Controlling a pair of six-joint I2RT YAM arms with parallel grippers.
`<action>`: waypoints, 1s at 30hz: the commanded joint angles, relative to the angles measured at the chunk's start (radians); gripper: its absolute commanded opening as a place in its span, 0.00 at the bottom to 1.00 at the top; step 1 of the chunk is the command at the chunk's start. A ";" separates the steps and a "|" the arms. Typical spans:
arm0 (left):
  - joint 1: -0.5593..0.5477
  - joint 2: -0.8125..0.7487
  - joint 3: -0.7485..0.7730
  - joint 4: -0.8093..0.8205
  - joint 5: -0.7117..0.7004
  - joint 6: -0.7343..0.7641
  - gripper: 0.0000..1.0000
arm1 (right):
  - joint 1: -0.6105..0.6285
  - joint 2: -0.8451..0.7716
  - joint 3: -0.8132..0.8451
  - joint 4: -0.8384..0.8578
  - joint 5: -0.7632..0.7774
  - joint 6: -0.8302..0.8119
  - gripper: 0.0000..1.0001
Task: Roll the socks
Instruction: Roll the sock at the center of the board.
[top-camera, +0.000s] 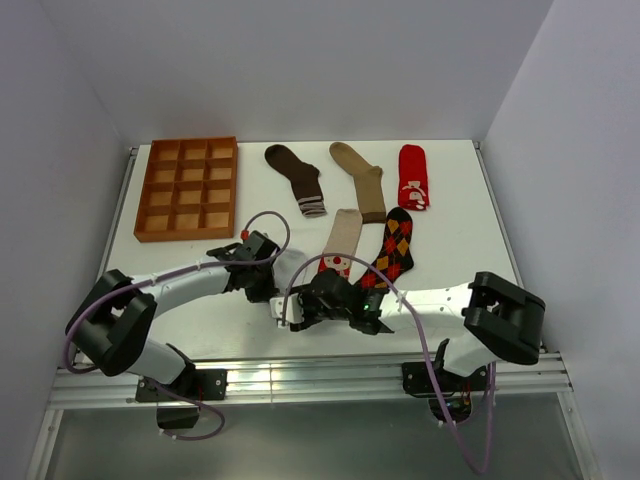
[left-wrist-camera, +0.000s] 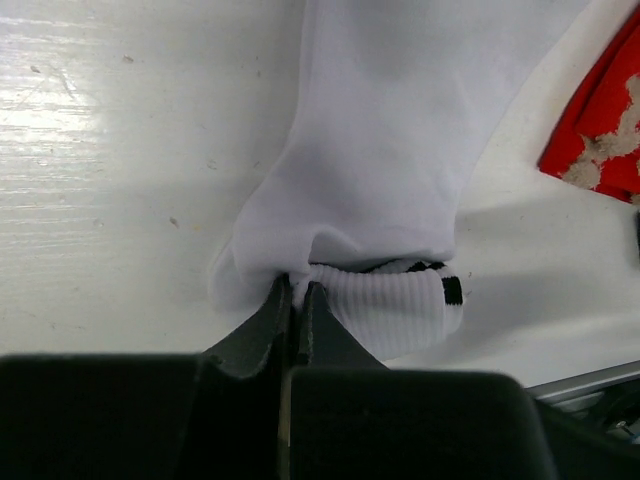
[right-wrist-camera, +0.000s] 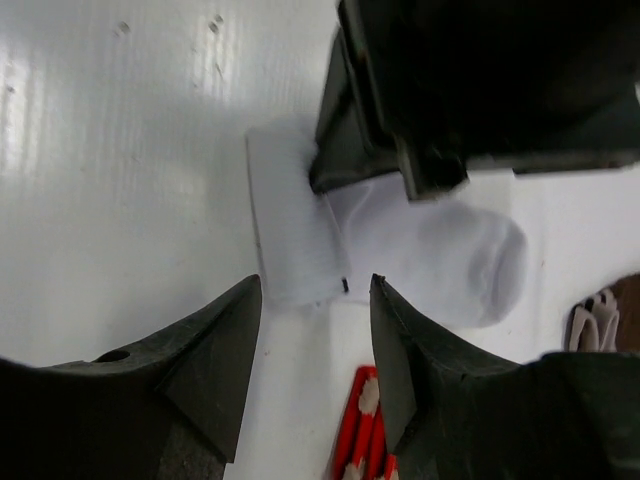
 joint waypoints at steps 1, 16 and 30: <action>0.004 0.037 0.028 -0.028 0.021 0.024 0.00 | 0.039 0.021 0.013 0.083 0.041 -0.034 0.55; 0.021 0.024 0.000 0.003 0.061 0.030 0.00 | 0.085 0.197 0.097 0.101 0.072 -0.035 0.51; 0.067 -0.072 -0.060 0.063 0.113 -0.054 0.09 | -0.140 0.265 0.289 -0.238 -0.207 0.181 0.12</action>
